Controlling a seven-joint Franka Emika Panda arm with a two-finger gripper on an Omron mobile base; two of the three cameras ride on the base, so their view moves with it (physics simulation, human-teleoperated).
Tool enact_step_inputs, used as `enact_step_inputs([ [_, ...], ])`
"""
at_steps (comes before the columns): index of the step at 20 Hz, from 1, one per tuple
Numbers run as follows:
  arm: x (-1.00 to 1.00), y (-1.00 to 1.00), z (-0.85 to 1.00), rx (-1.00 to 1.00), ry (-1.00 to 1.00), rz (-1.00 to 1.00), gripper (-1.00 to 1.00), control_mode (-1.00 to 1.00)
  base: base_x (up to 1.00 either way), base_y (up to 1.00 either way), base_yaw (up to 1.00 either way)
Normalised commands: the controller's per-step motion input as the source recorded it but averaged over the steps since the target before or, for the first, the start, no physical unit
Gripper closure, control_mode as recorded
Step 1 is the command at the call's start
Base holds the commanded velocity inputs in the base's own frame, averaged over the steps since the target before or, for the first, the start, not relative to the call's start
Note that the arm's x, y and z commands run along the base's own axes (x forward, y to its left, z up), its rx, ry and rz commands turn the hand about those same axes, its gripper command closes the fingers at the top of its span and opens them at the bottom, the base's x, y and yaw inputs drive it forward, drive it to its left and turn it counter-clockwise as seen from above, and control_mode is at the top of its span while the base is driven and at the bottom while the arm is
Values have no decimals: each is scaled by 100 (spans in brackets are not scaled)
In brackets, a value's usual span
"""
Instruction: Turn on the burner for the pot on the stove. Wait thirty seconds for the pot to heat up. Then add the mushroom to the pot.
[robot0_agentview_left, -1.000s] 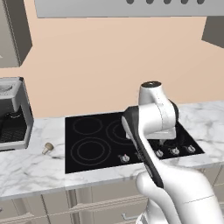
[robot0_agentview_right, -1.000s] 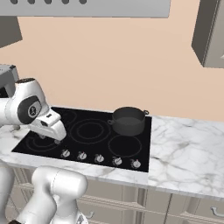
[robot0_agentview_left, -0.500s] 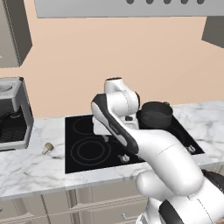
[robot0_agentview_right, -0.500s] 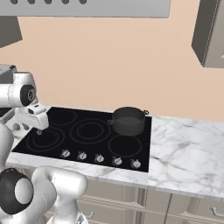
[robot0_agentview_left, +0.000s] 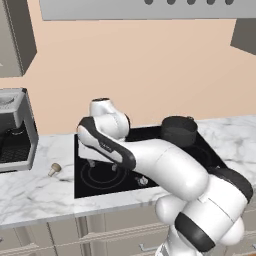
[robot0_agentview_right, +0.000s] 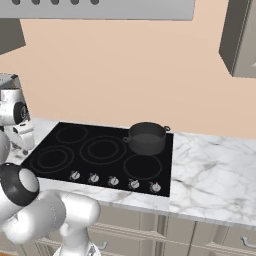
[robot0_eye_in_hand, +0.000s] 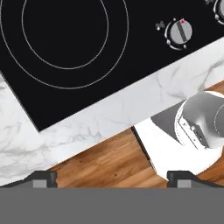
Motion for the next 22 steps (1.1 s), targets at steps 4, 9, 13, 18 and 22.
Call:
enact_step_inputs([
  [4, 27, 95, -24, 2, -1, -9, -100, -100, 0, 0, 0],
  [9, 22, 84, -9, 0, -15, -8, -100, -100, 0, 0, 0],
  [13, 11, 62, -1, 0, -22, 0, -100, -100, 0, 0, 0],
  [18, 2, 21, -5, 0, -11, 0, -100, -100, 0, 0, 0],
  [22, 11, -1, -3, 0, 0, 0, -100, -100, 0, 0, 0],
])
